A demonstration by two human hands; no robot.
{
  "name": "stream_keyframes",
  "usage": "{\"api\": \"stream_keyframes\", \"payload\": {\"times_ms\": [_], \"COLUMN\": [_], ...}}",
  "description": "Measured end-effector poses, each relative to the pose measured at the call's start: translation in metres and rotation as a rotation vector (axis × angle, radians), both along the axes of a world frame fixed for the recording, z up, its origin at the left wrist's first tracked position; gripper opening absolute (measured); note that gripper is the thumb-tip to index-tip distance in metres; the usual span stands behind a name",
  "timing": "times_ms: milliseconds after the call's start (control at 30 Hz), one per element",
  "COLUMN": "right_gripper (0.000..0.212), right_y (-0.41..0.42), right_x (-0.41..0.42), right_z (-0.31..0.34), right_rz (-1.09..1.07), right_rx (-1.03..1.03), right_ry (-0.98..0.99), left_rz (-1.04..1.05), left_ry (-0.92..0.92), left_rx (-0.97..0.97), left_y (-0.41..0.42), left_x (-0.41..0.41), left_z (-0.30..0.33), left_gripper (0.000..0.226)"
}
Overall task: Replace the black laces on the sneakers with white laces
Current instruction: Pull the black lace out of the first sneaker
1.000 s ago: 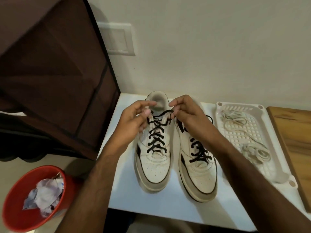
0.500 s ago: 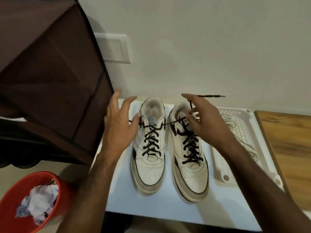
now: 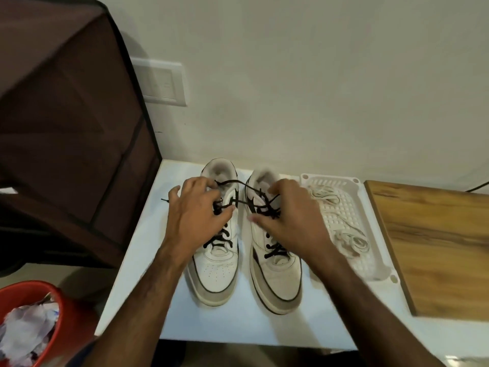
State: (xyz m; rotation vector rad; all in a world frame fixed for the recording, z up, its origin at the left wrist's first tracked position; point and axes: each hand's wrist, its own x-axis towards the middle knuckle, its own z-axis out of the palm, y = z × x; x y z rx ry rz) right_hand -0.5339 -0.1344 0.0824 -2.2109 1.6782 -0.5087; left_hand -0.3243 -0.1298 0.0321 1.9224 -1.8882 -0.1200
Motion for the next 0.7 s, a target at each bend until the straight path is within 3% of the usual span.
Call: {"api": "stream_keyframes", "payload": {"times_ms": [100, 333, 700], "right_gripper": [0.08, 0.055, 0.053], "right_y": [0.008, -0.02, -0.053], "right_x": [0.002, -0.018, -0.053], "right_z": [-0.021, -0.022, -0.032], "right_rz": [0.018, -0.057, -0.15], "right_rx": [-0.058, 0.002, -0.033], "right_ry": [0.285, 0.311, 0.268], "left_rz": [0.007, 0.033, 0.066], "left_ry": [0.016, 0.015, 0.059], "left_rx": [0.006, 0.001, -0.055], "left_y": [0.0, 0.001, 0.002], "left_x": [0.0, -0.001, -0.007], "left_z": [0.001, 0.001, 0.0], "left_gripper": [0.03, 0.031, 0.037]}}
